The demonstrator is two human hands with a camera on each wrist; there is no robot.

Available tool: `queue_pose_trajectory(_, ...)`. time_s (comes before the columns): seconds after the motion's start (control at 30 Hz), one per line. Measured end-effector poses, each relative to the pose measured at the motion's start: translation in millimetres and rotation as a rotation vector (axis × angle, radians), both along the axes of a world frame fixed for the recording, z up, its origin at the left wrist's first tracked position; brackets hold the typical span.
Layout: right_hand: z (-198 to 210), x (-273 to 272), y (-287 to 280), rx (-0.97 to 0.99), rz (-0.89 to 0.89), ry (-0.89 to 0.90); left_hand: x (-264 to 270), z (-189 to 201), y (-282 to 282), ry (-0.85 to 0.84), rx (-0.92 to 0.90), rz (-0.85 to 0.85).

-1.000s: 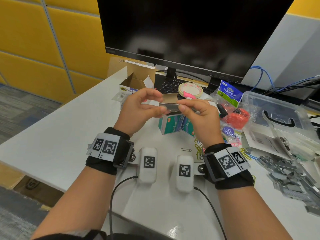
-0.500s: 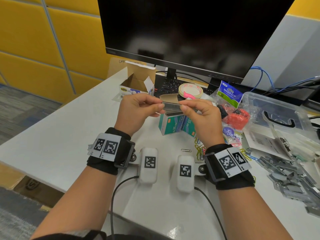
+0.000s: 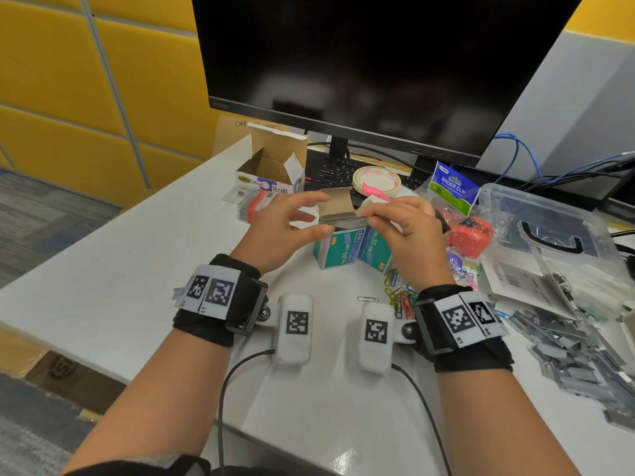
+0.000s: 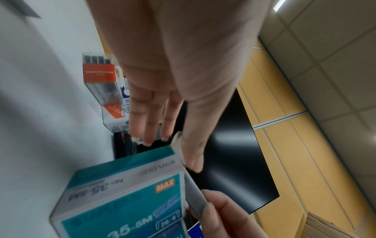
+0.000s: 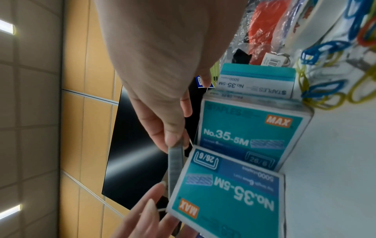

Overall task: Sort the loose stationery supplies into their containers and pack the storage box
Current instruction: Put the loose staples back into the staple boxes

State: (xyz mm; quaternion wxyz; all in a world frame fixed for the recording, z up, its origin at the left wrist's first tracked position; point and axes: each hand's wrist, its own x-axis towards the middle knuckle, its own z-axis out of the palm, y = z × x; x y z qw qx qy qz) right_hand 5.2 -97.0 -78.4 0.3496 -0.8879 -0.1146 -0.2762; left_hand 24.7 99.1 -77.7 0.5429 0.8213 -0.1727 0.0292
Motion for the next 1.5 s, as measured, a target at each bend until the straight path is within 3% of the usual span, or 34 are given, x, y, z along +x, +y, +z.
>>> queue_pose_trajectory(0.13,-3,1,8,-0.037,-0.016,-0.026,-1,1,-2,0.063,-0.022,-0.073)
queue_pose_trajectory(0.3,-1,-1,13,-0.042,-0.072,0.003,1,-1,0,-0.004,-0.034,-0.143)
queue_pose_trajectory(0.57,0,-2,15,0.004,-0.086,0.072,5,-5,-2,-0.029,0.036,-0.135)
queue_pose_trajectory(0.77,1,-4,13,0.003,-0.015,0.169,5,-6,-2,0.004,0.041,-0.148)
queue_pose_trajectory(0.93,-2,-6,19,-0.024,0.050,0.096,3,-5,-1,-0.012,0.067,-0.128)
queue_pose_trajectory(1.13,3,-8,19,0.041,0.049,0.213,-8,2,8,0.059,0.047,-0.163)
queue_pose_trajectory(1.2,4,-8,19,0.052,0.049,0.235,-13,2,20,0.098,0.085,-0.066)
queue_pose_trajectory(1.37,5,-8,20,0.029,0.035,0.264,-20,-3,50,0.033,0.052,0.384)
queue_pose_trajectory(1.5,5,-10,22,0.014,0.037,0.272,-20,-2,60,0.163,0.375,0.465)
